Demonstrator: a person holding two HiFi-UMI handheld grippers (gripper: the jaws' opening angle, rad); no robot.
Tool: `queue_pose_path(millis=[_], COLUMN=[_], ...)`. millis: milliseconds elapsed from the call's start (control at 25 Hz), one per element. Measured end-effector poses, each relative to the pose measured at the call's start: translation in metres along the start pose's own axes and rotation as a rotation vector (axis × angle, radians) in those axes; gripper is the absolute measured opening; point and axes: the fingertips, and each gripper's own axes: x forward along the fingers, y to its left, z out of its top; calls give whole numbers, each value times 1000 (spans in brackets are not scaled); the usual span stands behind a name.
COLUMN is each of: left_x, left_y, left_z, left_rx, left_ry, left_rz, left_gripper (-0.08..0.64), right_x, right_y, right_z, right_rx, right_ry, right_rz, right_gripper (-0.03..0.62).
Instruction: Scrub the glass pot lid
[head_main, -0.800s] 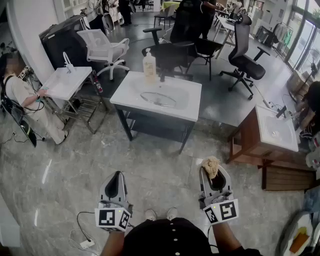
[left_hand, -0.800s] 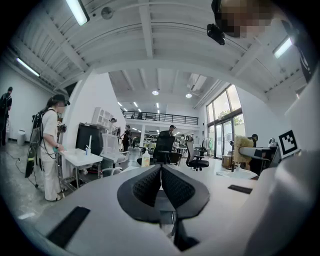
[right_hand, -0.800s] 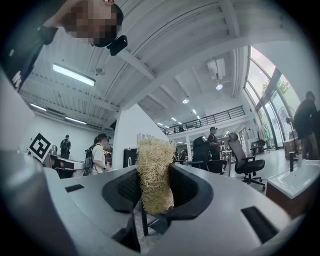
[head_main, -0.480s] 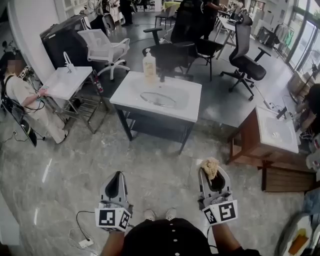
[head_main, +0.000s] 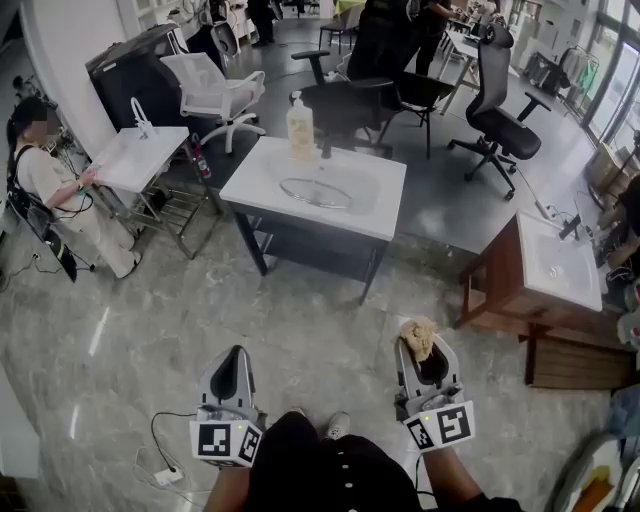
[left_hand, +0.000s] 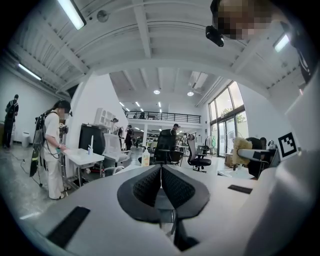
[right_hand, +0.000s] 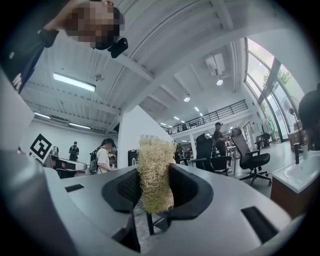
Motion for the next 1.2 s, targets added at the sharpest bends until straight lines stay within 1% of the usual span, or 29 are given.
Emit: queue_pose_path(millis=[200,520,960,1200], left_x=[5,41,123,165], left_y=[-6,5,44,65], left_z=[-9,-8,6,16], left_rx=[-3,-14,-21,-20], left_ry=[23,9,-21,-31], left_rz=[0,-18,-43,-54], left_gripper=[26,26,26,26], right_x=[-1,29,109,153], right_y=[-11,-19,-42,-47], right_z=[-10,-18,-14,-14], right_rx=[5,-7,-29,-38], right_ry=[18,23,0,-9], right_rz=[8,2,-30,-31], right_gripper=[152,152,153,153])
